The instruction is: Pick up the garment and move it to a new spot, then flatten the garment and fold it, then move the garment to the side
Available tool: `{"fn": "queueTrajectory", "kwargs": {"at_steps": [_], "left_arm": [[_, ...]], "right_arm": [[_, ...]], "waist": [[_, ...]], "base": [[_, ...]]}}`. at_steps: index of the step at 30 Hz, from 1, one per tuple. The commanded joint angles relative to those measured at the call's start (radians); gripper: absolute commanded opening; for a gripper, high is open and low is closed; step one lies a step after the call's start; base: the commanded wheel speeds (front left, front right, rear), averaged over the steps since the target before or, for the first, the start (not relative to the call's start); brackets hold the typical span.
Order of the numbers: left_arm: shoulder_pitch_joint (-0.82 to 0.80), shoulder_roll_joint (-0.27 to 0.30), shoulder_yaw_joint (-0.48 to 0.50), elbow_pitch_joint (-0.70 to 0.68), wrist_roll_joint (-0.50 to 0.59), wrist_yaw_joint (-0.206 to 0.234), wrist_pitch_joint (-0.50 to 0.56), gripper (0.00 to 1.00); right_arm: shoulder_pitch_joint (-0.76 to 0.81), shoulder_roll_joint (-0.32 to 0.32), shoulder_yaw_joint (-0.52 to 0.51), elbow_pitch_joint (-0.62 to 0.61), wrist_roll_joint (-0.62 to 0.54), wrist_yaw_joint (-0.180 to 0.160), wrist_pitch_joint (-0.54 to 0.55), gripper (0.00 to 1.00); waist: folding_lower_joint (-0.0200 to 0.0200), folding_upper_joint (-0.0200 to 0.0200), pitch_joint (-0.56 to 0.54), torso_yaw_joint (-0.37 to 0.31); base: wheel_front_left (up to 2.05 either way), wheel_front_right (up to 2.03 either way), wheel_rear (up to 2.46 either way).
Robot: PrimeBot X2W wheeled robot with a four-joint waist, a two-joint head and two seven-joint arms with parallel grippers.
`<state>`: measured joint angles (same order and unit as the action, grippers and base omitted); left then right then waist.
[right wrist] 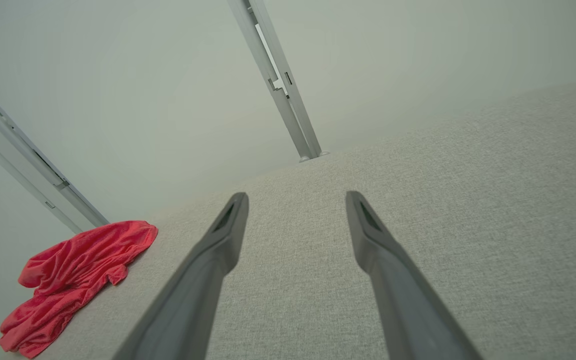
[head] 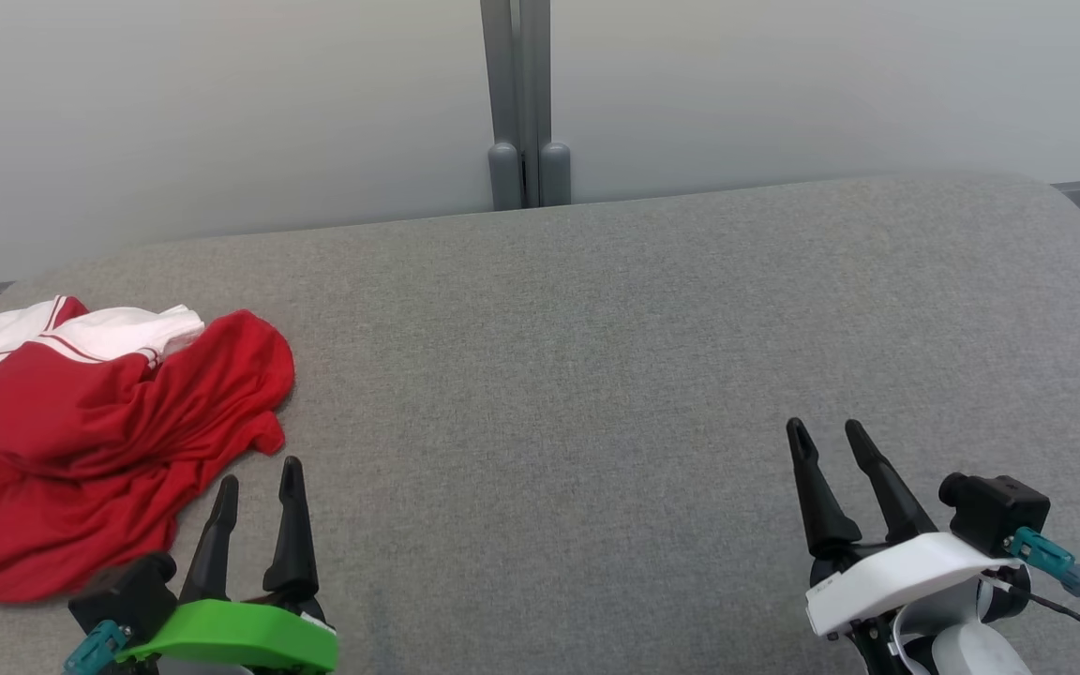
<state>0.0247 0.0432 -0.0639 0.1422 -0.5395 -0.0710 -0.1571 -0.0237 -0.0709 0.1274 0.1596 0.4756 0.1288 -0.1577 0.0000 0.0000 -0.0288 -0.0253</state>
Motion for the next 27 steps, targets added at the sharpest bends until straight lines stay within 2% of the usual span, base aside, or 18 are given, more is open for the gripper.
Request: {"fn": "queueTrajectory", "kwargs": {"at_steps": [1,27], "left_arm": [[0.003,0.008,-0.001,-0.009,0.033,0.000,-0.010,1.00],[0.029,0.010,-0.026,0.007,0.214,0.000,-0.069,1.00]], "right_arm": [[0.005,-0.005,0.005,-0.015,-0.031,0.003,-0.010,1.00],[0.031,0.015,-0.001,-0.003,-0.218,0.003,-0.068,1.00]], "waist": [[0.0000,0.0000,0.000,0.000],[0.0000,0.0000,-0.015,0.000]], "base": [[0.00,0.00,0.00],[0.00,0.00,0.00]]}}
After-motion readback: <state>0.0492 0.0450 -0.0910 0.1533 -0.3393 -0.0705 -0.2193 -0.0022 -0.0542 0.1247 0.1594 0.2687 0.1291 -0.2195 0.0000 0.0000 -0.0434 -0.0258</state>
